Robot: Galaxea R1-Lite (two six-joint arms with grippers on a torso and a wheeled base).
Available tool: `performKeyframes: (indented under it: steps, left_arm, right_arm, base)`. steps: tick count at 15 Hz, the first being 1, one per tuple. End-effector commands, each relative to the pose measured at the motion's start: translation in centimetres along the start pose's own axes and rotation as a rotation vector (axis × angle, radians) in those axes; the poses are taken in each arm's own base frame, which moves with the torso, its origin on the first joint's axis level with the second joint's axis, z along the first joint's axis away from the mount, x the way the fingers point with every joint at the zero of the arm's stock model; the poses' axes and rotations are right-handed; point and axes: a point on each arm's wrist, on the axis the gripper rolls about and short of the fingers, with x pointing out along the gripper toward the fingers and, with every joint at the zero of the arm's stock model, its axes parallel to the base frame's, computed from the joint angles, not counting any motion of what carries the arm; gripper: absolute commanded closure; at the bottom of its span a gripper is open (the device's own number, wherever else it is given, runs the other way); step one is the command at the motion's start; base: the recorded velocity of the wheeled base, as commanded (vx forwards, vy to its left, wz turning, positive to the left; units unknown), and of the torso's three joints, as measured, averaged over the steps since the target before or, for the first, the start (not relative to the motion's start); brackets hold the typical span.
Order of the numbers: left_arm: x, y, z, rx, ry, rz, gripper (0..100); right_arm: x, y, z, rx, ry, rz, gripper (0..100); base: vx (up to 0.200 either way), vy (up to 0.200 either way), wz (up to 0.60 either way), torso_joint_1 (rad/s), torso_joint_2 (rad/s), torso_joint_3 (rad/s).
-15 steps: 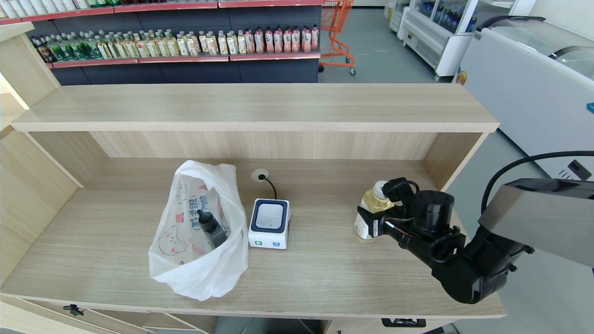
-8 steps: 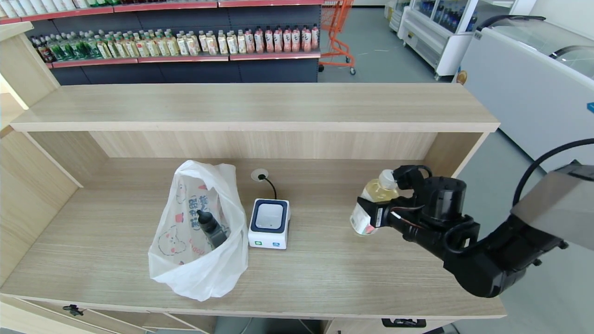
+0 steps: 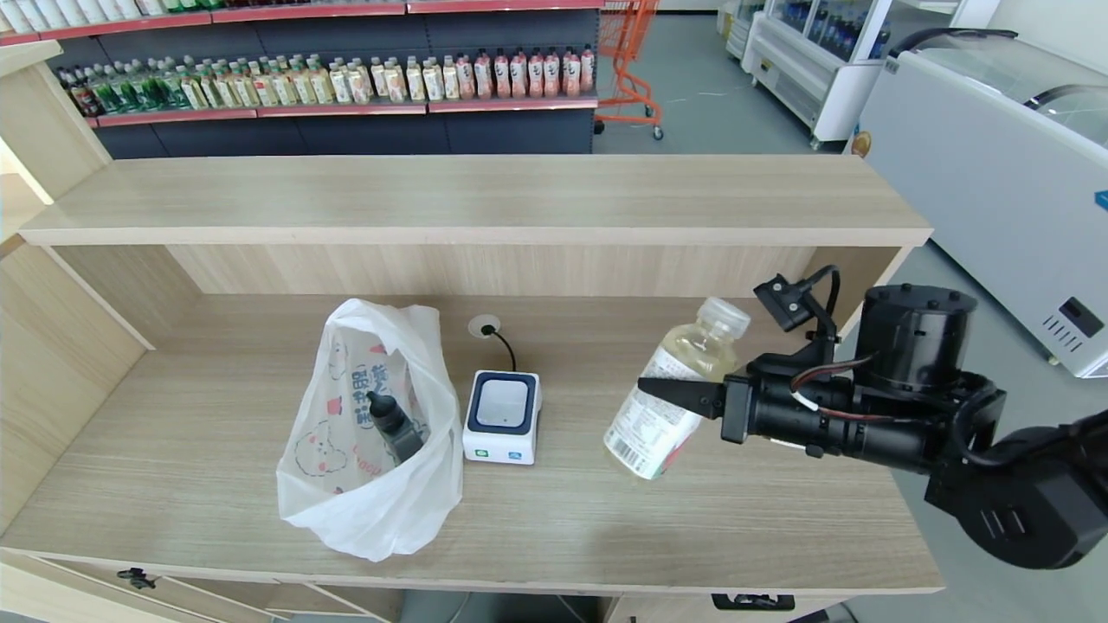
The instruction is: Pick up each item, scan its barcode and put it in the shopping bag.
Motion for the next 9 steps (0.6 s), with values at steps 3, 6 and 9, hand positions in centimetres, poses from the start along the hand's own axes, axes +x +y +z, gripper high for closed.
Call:
performKeyframes:
  steps: [3,6,9]
  left_arm:
    - [0.0,0.0,0.0,0.0,0.0,0.001,0]
    - [0.0,0.0,0.0,0.0,0.0,0.001,0]
    - [0.0,0.0,0.0,0.0,0.0,0.002,0]
  right_arm:
    - [-0.8,3.1,-1.3,0.021,0.044,0.137,100]
    - [-1.0,4.0,-1.2,0.005,0.063,0.243,100]
    - [-1.0,4.6,-1.5,0.008,0.077,0.262,100]
  base:
    - [0.0,0.0,0.0,0.0,0.0,0.0]
    - [0.0,0.0,0.0,0.0,0.0,0.0]
    - [0.0,0.0,0.0,0.0,0.0,0.0]
